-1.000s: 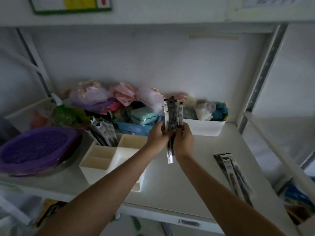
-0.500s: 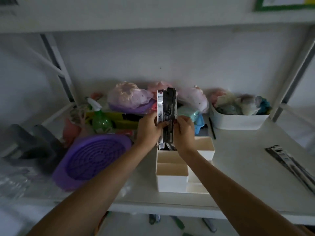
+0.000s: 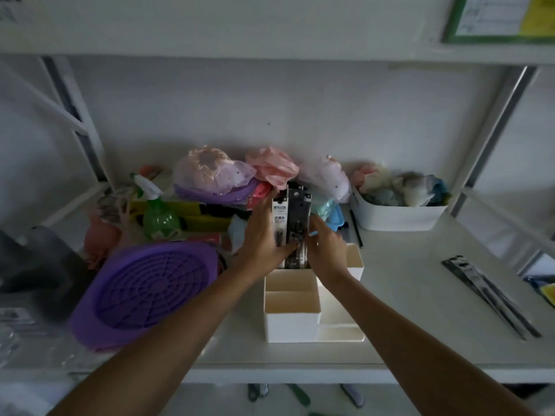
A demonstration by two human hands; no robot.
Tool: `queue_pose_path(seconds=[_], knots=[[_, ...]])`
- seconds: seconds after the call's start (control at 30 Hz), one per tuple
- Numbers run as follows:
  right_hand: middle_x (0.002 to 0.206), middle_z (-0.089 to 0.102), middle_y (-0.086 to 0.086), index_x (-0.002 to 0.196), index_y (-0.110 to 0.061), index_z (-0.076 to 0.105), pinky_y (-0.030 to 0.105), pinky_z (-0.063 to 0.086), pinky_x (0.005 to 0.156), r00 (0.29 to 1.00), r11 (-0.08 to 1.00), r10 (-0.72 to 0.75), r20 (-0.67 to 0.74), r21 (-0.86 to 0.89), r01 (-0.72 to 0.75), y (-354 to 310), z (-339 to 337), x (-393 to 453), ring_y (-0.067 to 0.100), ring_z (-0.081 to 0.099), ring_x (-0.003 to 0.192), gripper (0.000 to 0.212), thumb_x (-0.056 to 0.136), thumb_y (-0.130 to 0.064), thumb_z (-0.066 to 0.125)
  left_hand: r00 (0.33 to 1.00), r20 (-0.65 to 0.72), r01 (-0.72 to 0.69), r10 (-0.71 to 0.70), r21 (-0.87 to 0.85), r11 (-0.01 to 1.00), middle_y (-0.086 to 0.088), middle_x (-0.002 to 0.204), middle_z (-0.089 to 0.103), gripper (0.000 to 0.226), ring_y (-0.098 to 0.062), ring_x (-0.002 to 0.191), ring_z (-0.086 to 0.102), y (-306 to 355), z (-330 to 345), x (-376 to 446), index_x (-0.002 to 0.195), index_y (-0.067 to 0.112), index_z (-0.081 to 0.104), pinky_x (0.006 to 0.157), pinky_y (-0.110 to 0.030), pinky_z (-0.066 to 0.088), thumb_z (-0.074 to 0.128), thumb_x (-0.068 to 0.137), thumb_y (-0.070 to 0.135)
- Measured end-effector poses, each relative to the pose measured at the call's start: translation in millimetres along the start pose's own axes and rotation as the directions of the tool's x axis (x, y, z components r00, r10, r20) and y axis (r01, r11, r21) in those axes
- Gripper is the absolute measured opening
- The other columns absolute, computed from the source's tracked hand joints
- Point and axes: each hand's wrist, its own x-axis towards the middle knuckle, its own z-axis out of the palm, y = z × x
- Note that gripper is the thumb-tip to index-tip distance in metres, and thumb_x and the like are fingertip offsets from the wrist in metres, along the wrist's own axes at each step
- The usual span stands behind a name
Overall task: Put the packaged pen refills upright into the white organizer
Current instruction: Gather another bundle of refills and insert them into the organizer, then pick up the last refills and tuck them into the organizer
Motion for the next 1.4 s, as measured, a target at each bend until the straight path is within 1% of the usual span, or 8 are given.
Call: queue_pose_path(seconds=[0.17,0.37,0.7,0.9,1.07,1.17,1.27,1.4], knots=[[0.093,0.068,0.021,0.094,0.000,0.059,0.031,0.045,0.067,0.981,0.995,0.046,0.187,-0.099,-0.028,17.0,9.3,-24.6,0.035,0.063,0.085,0.013,0.085,0.002,0.050,0.979,0.079,-0.193,0.189,0.048,0.980,-0.017,0.156,0.016,0.107,-0.020,0.144,0.019,8.8,0.0,3.0,0.146,0.032,-0.003,0.107,-0.024,0.034,0.074,0.073,0.018],[0.135,0.047,0.018,0.132,-0.004,0.039,0.038,0.035,0.106,1.000,0.992,-0.015,-0.017,0.125,0.017,-8.8,7.0,-25.6,0.028,0.043,0.126,0.053,0.080,-0.011,0.038,0.962,0.210,-0.231,0.173,0.292,0.928,-0.019,0.122,0.063,0.047,-0.036,0.121,0.054,13.8,1.5,-7.5,0.119,0.005,0.060,0.105,-0.050,0.042,0.064,0.073,0.015],[0.158,0.012,0.000,0.146,-0.021,0.014,0.043,0.000,0.121,0.915,0.976,-0.071,0.398,-0.161,0.146,13.8,20.4,-20.8,0.013,0.000,0.146,0.052,0.098,-0.039,0.021,0.988,0.109,-0.133,0.107,0.268,0.954,-0.023,0.140,0.047,0.061,-0.035,0.132,0.042,1.8,1.1,-24.1,0.135,-0.001,0.043,0.113,-0.044,0.033,0.043,0.080,0.026],[0.149,0.035,0.009,0.139,-0.015,0.032,0.040,0.017,0.115,0.989,0.987,-0.137,0.046,0.084,0.133,31.4,-6.4,-12.4,0.021,0.026,0.140,0.062,0.089,-0.047,0.017,0.996,-0.053,-0.045,0.076,0.447,0.893,-0.014,0.135,0.056,0.054,-0.035,0.127,0.049,36.8,10.0,-14.6,0.122,0.012,0.060,0.109,-0.060,0.031,0.041,0.079,0.040],[0.150,0.028,0.007,0.140,-0.016,0.029,0.038,0.019,0.116,0.994,0.994,0.052,0.092,-0.101,-0.043,114.3,-48.1,9.6,0.021,0.023,0.139,0.051,0.092,-0.031,0.040,0.974,-0.048,-0.177,0.221,0.449,0.876,-0.010,0.126,0.062,0.039,-0.025,0.122,0.040,128.5,100.4,-0.2,0.110,0.018,0.063,0.104,-0.052,0.042,0.053,0.073,0.029],[0.149,0.029,0.006,0.136,-0.019,0.032,0.039,0.015,0.116,0.964,0.956,0.190,0.186,-0.258,-0.138,190.5,-91.9,7.9,0.022,0.021,0.139,0.049,0.090,-0.023,0.045,0.971,0.235,-0.063,-0.034,0.393,0.917,-0.010,0.132,0.054,0.040,-0.028,0.122,0.047,168.3,177.5,-9.4,0.120,0.014,0.057,0.103,-0.039,0.041,0.055,0.081,0.023],[0.145,0.033,0.009,0.132,-0.020,0.038,0.045,0.018,0.113,0.876,0.880,0.396,0.274,-0.387,-0.276,257.4,-145.3,-4.8,0.027,0.022,0.137,0.046,0.088,-0.027,0.049,0.801,0.425,0.310,-0.423,0.311,0.899,-0.012,0.138,0.045,0.045,-0.028,0.124,0.045,199.6,243.5,-24.1,0.132,0.013,0.044,0.103,-0.037,0.038,0.048,0.090,0.028],[0.146,0.029,0.014,0.136,-0.014,0.029,0.049,0.025,0.109,0.815,0.828,0.460,0.353,-0.503,-0.250,311.6,-197.8,-24.0,0.034,0.026,0.133,0.054,0.090,-0.033,0.048,0.715,0.454,0.423,-0.532,0.324,0.846,-0.010,0.137,0.048,0.051,-0.026,0.125,0.048,244.7,304.6,-46.1,0.137,0.015,0.039,0.102,-0.037,0.042,0.050,0.090,0.032]])
